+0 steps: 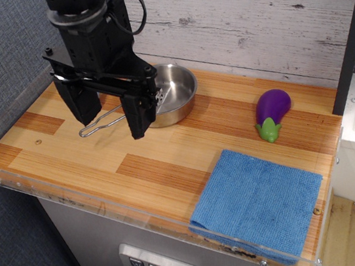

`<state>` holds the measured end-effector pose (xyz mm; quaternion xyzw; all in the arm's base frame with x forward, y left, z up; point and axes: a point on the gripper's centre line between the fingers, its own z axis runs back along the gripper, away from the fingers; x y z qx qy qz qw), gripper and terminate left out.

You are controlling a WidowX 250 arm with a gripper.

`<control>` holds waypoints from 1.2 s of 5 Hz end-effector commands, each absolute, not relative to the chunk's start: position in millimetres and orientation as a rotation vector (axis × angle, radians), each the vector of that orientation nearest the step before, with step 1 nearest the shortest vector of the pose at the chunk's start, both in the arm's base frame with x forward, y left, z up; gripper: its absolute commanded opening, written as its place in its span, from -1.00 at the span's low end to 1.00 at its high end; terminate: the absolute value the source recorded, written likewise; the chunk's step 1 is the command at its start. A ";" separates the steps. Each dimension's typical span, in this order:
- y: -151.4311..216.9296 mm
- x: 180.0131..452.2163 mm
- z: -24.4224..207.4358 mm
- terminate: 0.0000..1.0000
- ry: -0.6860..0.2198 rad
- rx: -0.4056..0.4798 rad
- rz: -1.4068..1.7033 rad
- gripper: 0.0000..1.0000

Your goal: Place eggplant on top of the blue cloth

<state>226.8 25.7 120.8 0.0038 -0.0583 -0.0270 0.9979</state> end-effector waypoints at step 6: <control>-41.5 331.0 72.6 -1.00 -0.317 -0.056 0.039 1.00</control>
